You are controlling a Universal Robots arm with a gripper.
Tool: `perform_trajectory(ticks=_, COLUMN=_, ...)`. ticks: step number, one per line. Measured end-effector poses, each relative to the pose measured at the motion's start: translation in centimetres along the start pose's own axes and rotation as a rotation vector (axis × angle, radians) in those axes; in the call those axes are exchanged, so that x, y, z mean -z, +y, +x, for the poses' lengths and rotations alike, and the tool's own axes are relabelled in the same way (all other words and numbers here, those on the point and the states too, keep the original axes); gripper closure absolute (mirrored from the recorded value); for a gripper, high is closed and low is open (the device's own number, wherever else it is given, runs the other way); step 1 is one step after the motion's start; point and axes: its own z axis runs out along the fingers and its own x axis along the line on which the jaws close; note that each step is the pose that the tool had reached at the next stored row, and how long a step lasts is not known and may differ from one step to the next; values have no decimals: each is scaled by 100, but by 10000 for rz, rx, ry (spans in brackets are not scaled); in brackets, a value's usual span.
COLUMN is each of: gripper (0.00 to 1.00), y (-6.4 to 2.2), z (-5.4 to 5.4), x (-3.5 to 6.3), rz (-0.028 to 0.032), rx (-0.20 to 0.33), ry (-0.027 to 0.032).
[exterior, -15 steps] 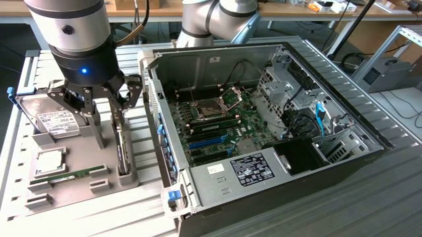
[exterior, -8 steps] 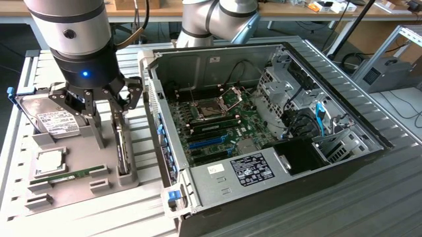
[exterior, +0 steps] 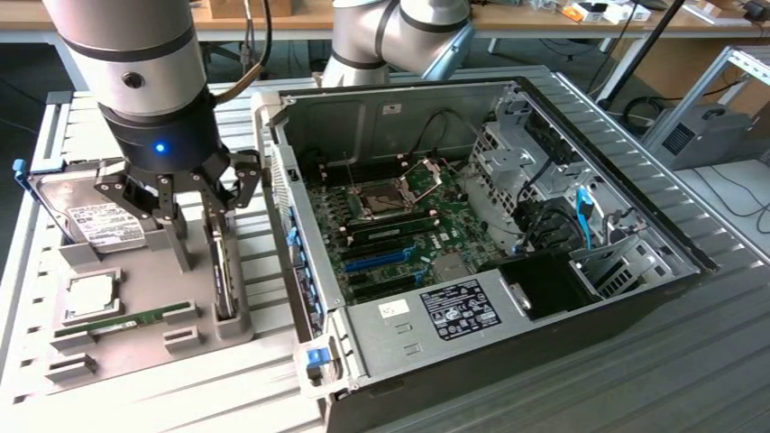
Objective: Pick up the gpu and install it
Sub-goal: 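Pick up the gpu and move the gpu toward the slot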
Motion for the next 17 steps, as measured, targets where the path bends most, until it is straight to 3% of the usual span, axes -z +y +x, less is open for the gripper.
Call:
perform_trajectory(ticks=6, gripper=52, y=-4, z=2, x=-81, rz=0, rx=0, ry=0)
perform_trajectory(ticks=17, gripper=52, y=-4, z=2, x=-91, rz=1, rx=0, ry=1)
